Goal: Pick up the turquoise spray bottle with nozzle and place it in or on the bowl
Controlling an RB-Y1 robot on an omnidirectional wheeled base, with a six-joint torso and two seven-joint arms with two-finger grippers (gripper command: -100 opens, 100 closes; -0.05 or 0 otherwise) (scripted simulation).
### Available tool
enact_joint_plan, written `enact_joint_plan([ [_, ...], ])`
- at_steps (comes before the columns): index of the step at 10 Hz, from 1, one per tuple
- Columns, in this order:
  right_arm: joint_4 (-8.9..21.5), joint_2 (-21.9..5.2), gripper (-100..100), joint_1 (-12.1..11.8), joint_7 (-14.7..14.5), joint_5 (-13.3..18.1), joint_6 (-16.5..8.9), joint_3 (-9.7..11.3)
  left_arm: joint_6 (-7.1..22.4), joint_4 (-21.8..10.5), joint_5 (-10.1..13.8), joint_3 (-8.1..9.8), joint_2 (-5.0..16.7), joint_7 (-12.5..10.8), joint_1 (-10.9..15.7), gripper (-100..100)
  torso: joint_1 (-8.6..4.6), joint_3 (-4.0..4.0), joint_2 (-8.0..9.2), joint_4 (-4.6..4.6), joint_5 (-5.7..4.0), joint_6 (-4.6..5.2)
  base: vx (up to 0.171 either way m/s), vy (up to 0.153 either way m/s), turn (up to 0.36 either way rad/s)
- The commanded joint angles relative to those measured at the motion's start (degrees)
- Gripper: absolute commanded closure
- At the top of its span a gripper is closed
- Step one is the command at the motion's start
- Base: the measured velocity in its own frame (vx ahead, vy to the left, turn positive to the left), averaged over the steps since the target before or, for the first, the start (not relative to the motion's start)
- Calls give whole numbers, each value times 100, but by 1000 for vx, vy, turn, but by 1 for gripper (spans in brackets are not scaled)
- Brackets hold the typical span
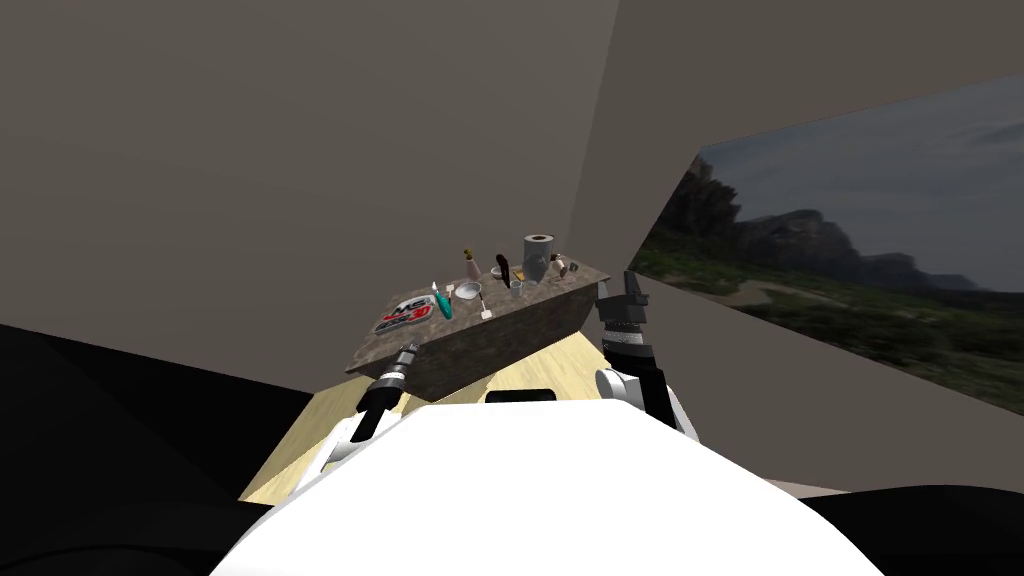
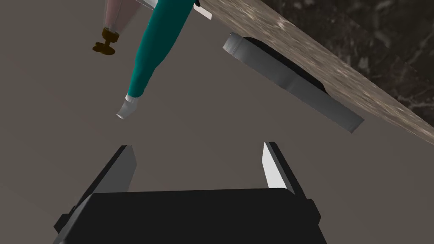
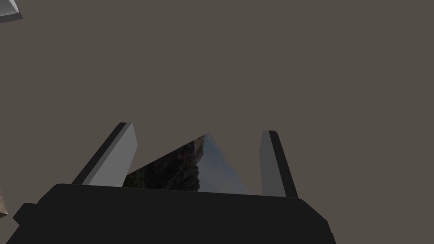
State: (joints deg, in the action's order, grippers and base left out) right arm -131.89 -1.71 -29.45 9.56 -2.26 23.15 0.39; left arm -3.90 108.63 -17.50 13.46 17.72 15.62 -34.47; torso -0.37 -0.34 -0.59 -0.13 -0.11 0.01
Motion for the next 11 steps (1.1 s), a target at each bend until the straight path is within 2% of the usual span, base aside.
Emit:
enact_joint_plan([
  [1,0,0,0,0,0,0,0,0,99,-147,-130,63,99,203,74,-100,0,0,0,0,0,0,145,-97,-10],
  [7,0,0,0,0,0,0,0,0,356,-442,-517,264,530,824,239,-100,6,-4,-5,-2,1,0,171,-96,-7],
  [8,0,0,0,0,0,0,0,0,424,-511,-621,320,663,989,282,-100,11,1,2,0,2,0,217,-139,-14],
  [11,0,0,0,0,0,0,0,0,550,-622,-788,420,908,1243,344,-100,12,-6,-8,-3,2,0,171,-78,0],
])
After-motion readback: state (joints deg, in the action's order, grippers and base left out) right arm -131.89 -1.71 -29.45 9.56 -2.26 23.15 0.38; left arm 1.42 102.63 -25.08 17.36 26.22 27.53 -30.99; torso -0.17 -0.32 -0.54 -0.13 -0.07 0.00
